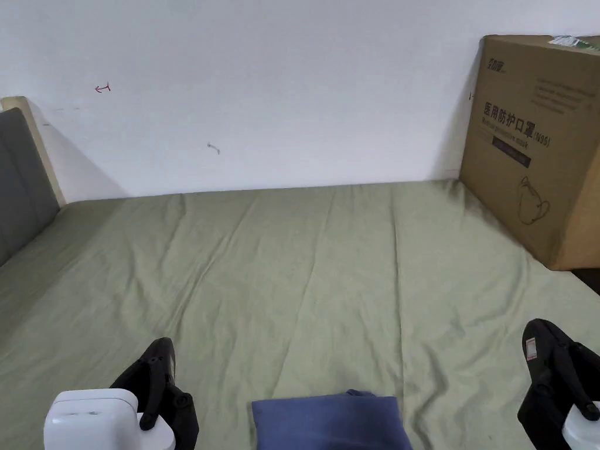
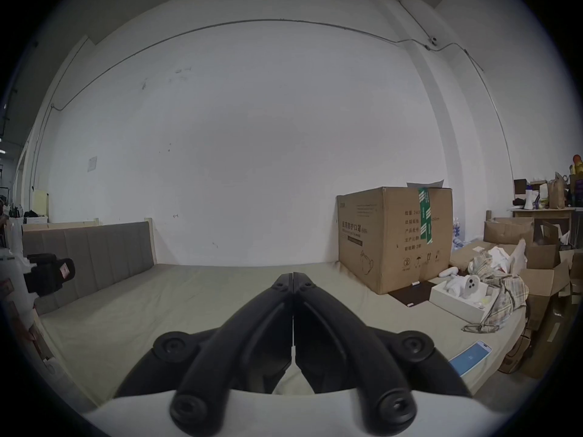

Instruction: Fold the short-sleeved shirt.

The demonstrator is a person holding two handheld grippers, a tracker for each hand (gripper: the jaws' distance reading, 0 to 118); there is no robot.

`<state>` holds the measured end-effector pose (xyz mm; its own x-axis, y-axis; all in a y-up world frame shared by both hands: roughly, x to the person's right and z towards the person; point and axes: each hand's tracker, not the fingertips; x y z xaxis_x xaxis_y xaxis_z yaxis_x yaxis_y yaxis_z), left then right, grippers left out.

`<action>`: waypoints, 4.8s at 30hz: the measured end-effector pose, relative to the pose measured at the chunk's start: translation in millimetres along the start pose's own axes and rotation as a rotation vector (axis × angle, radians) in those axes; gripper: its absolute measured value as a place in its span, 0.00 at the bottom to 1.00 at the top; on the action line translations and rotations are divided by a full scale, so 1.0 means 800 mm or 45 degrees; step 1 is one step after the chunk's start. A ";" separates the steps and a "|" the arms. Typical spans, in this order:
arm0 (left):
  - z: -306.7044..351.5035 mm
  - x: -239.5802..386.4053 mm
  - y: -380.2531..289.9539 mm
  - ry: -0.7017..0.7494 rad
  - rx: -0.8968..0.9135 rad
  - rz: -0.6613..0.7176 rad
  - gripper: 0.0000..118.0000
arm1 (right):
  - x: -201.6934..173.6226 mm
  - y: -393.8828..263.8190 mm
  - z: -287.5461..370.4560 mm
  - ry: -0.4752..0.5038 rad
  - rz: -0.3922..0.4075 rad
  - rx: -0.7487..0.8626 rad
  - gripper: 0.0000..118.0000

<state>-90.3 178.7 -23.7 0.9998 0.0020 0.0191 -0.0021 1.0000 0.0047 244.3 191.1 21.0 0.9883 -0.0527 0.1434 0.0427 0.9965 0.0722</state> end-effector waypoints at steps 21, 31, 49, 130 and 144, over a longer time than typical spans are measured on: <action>-0.153 -0.090 -0.130 -0.460 -0.968 0.583 0.13 | -0.002 -0.259 -0.280 0.767 0.075 -1.781 0.00; -0.273 -0.041 -0.285 -0.992 -1.535 1.315 1.00 | 0.016 -0.266 -0.278 0.790 -0.049 -1.769 0.00; -0.259 -0.066 -0.183 -0.982 -1.327 0.879 0.18 | -0.004 -0.197 -0.220 0.789 -0.111 -1.471 0.00; 0.002 0.003 0.031 -0.067 0.057 0.018 1.00 | -0.007 0.014 -0.031 0.091 0.063 -0.029 1.00; -0.003 0.008 0.028 -0.082 0.024 -0.010 1.00 | -0.014 0.011 -0.033 0.121 0.073 -0.067 1.00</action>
<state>-84.3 200.9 -25.7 0.9965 -0.0071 0.0836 0.0051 0.9997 0.0237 237.2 201.8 -6.2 0.9987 0.0082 0.0513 -0.0090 0.9999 0.0145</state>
